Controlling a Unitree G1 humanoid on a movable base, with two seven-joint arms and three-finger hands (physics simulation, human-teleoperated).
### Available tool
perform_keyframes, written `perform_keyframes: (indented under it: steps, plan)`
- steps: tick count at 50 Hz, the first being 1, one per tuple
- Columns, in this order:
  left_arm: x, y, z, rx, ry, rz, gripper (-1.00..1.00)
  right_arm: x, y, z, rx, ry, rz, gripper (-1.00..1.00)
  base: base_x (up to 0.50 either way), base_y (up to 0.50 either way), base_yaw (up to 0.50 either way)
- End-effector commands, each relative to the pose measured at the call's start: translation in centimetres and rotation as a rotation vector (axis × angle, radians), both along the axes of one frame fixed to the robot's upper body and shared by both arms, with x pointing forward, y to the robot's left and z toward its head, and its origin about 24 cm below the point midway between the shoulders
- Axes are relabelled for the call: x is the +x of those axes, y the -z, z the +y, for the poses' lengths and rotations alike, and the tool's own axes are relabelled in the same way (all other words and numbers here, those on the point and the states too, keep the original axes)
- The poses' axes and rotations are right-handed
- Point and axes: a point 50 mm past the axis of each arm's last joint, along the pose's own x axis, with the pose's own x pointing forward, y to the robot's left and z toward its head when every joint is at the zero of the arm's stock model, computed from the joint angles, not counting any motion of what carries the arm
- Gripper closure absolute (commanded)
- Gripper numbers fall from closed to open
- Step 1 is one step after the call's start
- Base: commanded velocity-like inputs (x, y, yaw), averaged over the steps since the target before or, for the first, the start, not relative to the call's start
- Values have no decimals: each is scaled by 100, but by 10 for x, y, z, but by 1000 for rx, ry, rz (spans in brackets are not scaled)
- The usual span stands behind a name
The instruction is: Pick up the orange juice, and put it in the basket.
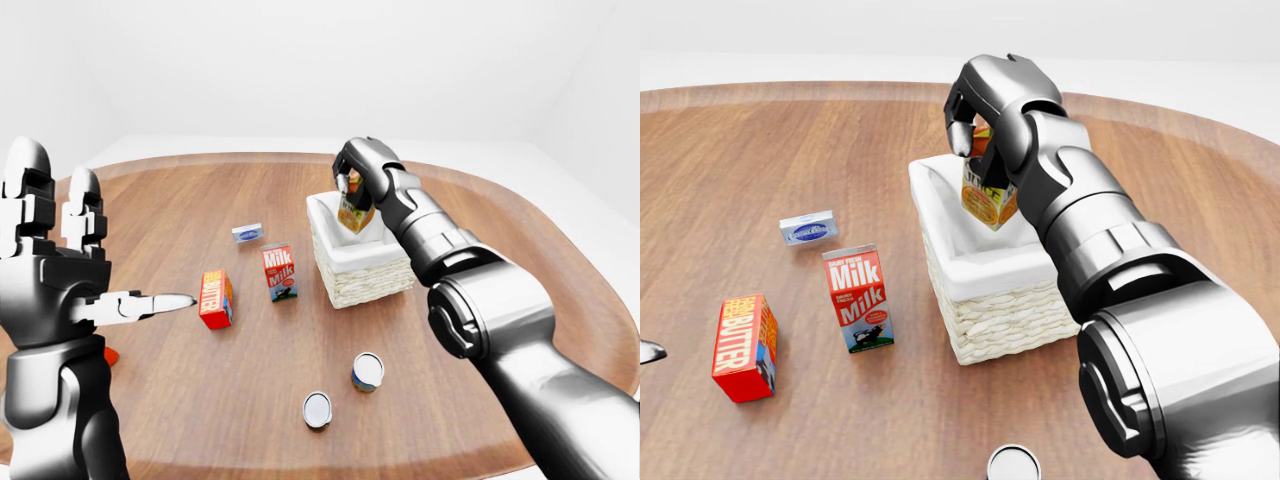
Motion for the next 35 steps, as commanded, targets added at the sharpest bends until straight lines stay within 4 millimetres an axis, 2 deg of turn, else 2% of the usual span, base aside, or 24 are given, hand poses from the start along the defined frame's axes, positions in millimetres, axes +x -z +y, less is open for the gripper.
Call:
perform_keyframes:
  steps: [1, 35]
  plan:
    - [-2, -1, 0, 3, 0, -7, -100, 0, -2, -1, 10, 12, -5, 100, 0, 0, 0]
    - [-1, -1, -1, 5, 1, -6, -100, -1, 10, 1, 34, -1, -4, 100, 0, 0, 0]
